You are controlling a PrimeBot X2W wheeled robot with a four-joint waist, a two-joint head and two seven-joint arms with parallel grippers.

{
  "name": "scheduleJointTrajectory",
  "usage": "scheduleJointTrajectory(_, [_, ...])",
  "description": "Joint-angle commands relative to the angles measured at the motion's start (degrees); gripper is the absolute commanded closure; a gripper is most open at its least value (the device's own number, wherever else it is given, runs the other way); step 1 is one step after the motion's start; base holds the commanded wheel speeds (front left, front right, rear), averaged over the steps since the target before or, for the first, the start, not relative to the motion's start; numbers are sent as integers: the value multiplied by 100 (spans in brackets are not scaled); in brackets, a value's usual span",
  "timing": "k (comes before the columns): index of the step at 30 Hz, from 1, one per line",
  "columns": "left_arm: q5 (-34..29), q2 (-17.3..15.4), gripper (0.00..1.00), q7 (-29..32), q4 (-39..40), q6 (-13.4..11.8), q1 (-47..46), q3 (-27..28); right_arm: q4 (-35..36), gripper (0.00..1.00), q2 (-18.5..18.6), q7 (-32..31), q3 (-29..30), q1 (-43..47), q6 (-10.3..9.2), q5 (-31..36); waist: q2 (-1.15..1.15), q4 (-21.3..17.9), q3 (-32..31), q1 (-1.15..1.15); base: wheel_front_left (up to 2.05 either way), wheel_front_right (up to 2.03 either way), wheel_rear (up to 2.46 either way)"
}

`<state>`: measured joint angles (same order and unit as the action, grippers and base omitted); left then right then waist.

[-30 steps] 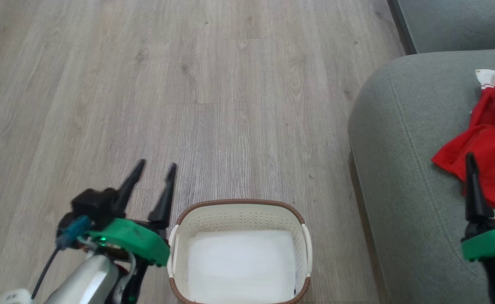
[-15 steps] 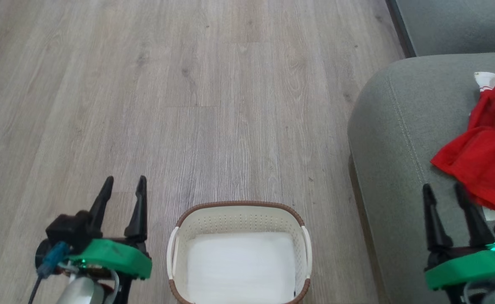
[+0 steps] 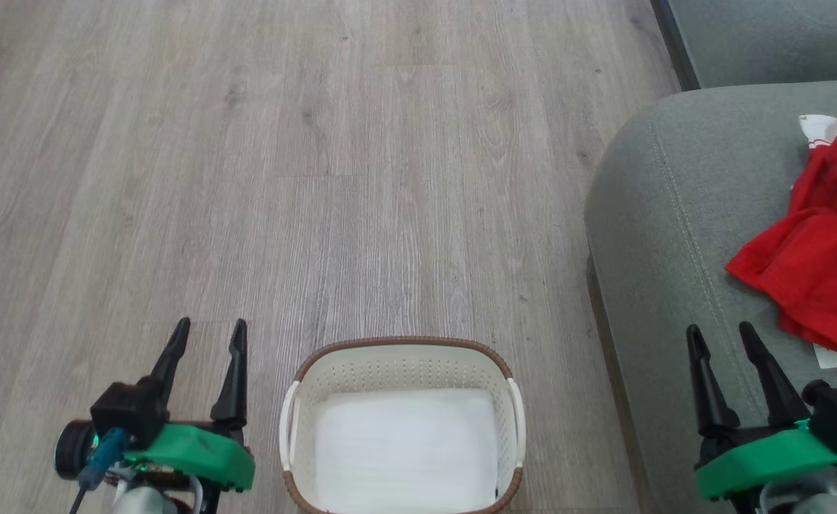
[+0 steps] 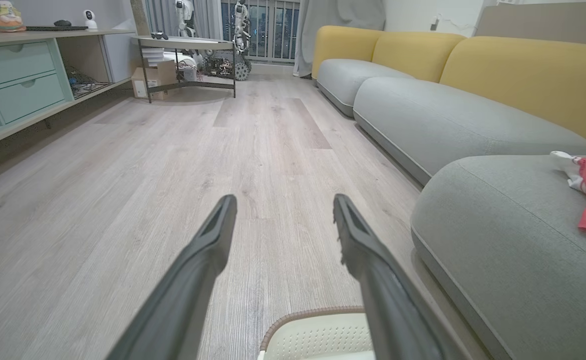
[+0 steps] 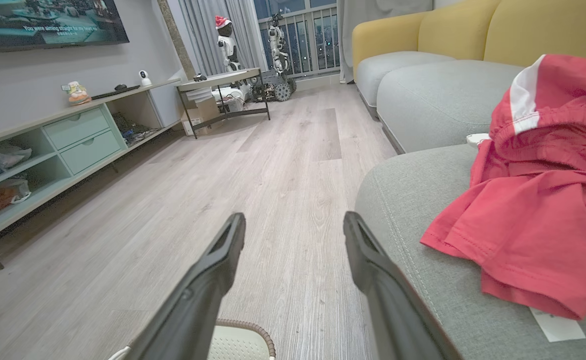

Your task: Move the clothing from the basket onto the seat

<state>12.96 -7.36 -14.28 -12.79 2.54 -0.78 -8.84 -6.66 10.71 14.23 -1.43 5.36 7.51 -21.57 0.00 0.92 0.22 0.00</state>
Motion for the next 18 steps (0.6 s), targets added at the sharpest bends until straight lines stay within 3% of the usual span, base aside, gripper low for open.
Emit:
scheduleJointTrajectory(1, [-47, -13, 0, -72, 184, 22, -176, 254, 160, 0, 23, 76, -122, -224, -2, 47, 0, 3, -2, 0, 0, 0, 0])
scheduleJointTrajectory(18, [-454, 337, 0, -72, 223, 329, -102, 756, 170, 0, 41, 76, -160, -302, -2, 55, 0, 29, -12, 0, 0, 0, 0])
